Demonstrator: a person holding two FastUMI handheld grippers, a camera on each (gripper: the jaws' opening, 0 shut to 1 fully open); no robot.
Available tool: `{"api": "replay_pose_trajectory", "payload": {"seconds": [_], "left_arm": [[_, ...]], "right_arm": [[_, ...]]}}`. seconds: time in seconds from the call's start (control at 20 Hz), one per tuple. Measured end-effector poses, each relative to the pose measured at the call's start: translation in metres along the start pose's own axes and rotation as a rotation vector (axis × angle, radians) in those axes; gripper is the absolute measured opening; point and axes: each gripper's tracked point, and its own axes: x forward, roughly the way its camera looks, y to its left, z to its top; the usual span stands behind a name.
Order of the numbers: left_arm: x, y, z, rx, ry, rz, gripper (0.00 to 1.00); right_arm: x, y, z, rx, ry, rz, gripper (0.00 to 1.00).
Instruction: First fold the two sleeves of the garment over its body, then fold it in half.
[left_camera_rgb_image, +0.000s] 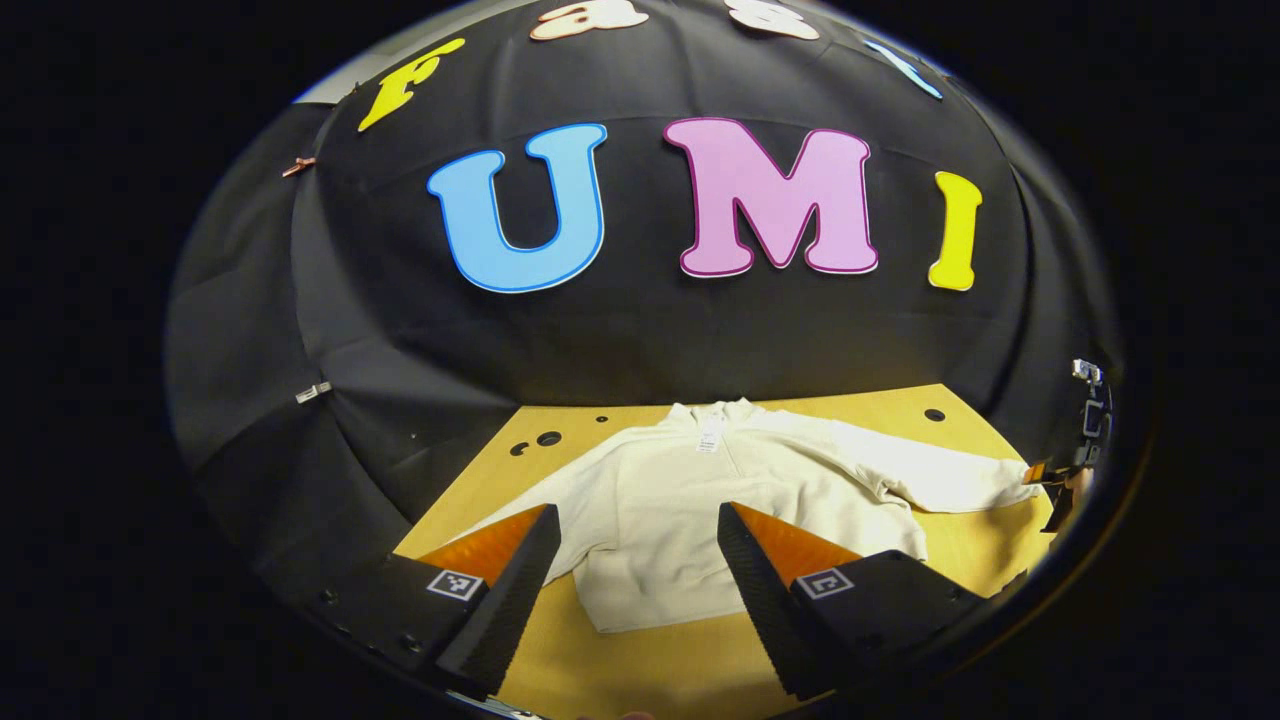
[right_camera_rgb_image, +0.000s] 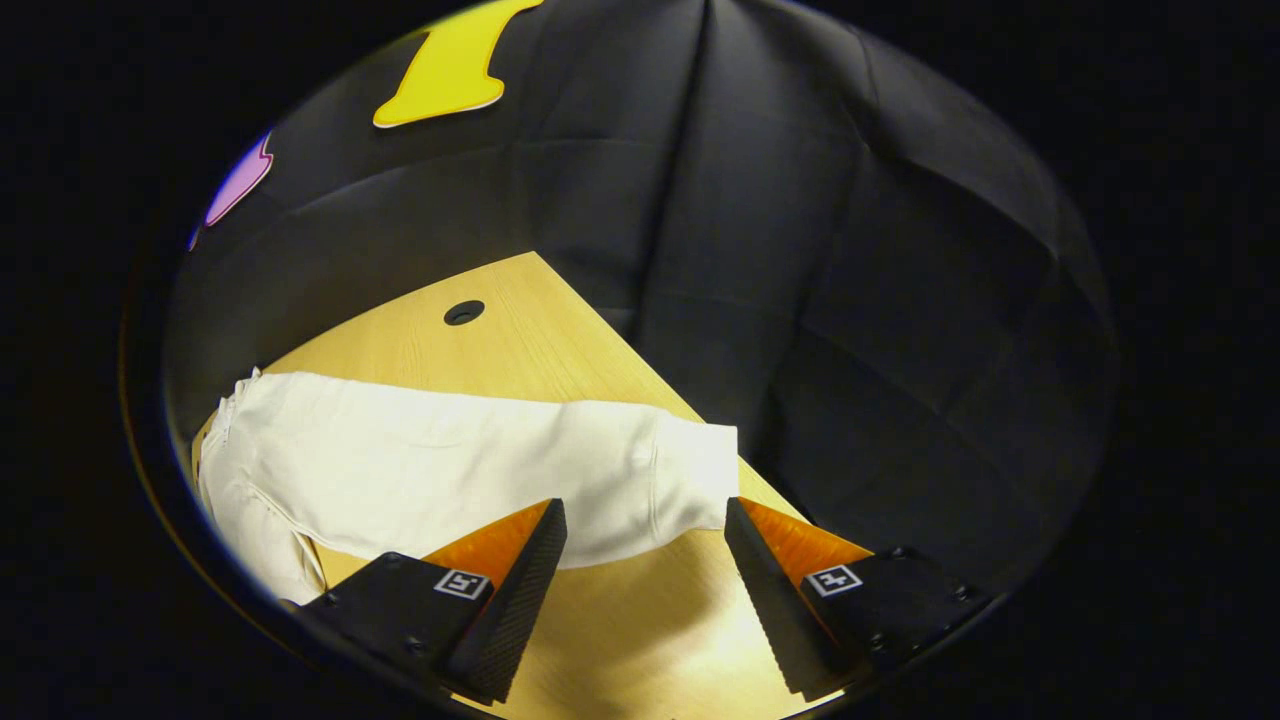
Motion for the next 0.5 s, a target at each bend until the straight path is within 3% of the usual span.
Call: {"api": "replay_pose_trajectory", "payload": {"seconds": [0.3, 0.5], "left_arm": [[0.006, -0.014, -0.002, 0.026, 0.01, -0.035, 0.98], [0.007, -0.023, 0.0, 0.053, -0.003, -0.06, 0.98]], "right_arm": [[0.029, -0.013, -0.008, -0.042, 0.032, -0.038, 0.98], [0.036, -0.013, -0.013, -0.127, 0.029, -0.008, 1.0]]}}
